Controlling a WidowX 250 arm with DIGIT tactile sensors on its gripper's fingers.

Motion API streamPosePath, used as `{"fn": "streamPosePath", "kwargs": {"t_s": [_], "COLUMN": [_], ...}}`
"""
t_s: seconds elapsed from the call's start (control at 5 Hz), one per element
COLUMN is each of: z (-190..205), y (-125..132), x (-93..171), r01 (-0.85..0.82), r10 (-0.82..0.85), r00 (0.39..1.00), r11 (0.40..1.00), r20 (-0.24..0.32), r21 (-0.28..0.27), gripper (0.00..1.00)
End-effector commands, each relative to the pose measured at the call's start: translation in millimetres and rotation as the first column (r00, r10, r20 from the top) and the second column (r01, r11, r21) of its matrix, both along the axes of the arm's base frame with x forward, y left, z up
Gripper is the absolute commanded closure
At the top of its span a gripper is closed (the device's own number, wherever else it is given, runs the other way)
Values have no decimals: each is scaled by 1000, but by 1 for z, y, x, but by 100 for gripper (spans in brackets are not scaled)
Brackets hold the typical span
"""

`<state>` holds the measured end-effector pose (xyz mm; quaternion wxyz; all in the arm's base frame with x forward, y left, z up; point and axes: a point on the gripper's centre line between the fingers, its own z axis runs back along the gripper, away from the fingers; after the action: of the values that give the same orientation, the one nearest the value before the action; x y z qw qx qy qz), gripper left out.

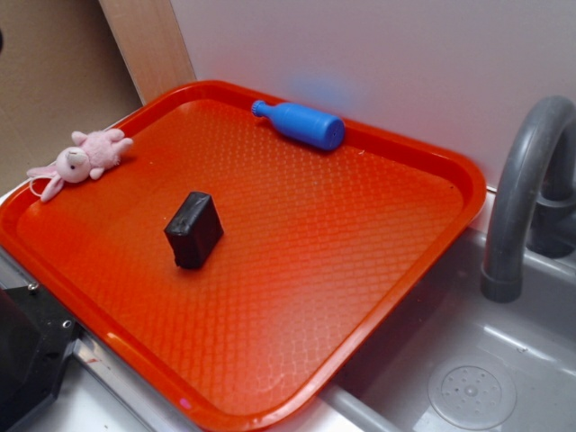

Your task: Grab the black box.

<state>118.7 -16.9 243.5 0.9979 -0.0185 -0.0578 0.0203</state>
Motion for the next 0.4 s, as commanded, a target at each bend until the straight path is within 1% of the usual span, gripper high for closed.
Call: {"fn": "streamPosePath", "kwargs": {"t_s": [0.0,0.2], "z": [0,-45], "y": [0,-2], "x": [0,25], "r01": [0,-103], "r10": [0,103], "r00": [1000,995], "r11": [1000,994], "r20": [0,4], "r21": [0,37], "gripper": [0,0]}}
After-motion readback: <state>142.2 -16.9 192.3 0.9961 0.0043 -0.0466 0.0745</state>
